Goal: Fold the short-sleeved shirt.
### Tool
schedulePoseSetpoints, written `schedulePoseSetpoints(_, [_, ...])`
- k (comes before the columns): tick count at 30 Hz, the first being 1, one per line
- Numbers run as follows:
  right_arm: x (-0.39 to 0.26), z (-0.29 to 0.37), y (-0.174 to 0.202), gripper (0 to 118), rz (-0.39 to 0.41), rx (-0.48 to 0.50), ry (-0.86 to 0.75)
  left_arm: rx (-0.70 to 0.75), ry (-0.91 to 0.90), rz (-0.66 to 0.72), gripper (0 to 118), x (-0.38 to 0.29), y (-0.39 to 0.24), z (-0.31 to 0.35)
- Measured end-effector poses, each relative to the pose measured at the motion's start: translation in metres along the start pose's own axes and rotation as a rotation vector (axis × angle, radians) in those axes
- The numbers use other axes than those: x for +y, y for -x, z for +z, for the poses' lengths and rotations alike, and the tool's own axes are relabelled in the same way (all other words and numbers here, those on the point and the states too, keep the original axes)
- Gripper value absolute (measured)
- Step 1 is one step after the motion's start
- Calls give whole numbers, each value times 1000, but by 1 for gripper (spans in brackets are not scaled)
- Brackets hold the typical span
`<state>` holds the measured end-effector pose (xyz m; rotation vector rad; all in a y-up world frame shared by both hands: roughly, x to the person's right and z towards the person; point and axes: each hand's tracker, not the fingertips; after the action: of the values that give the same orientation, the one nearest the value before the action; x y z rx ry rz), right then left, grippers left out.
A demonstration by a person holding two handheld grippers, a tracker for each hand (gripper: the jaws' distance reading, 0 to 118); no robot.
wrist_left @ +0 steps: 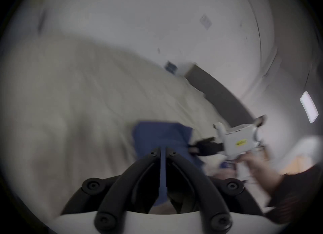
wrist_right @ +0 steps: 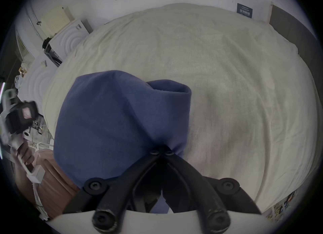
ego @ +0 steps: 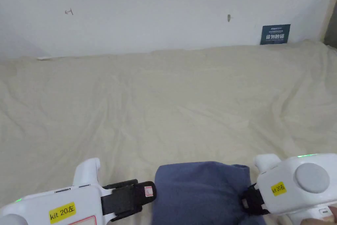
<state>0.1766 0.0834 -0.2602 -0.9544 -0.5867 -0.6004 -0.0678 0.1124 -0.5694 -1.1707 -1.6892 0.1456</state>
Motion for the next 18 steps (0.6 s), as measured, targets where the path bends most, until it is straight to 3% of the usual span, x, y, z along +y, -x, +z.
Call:
schedulePoseSetpoints(1, [-1,1,-1,0,-4,7,-5,-40,21,92,35,5,13,-6])
schedulePoseSetpoints(2, [-3,1,-2,0,-7,13,-10,-59,30,148,66,12,30,-12])
schedulePoseSetpoints(3, [-4,1,-3,0,-12,19,-17,-84,78,194,107,19,44,-18])
schedulePoseSetpoints(4, [-6,0,-3,0,-17,23,-23,-107,121,229,118,22,53,-23])
schedulePoseSetpoints(7, [-7,-2,-5,0,-41,37,-33,-163,135,349,118,30,77,-28])
schedulePoseSetpoints(10, [-6,-4,-6,0,-46,43,-33,-327,161,502,118,27,95,-45])
schedulePoseSetpoints(13, [-6,-5,-5,0,-29,44,-33,-396,242,492,118,31,86,-74])
schedulePoseSetpoints(18, [-8,-5,-11,0,-50,67,-38,-346,359,323,118,26,50,-117])
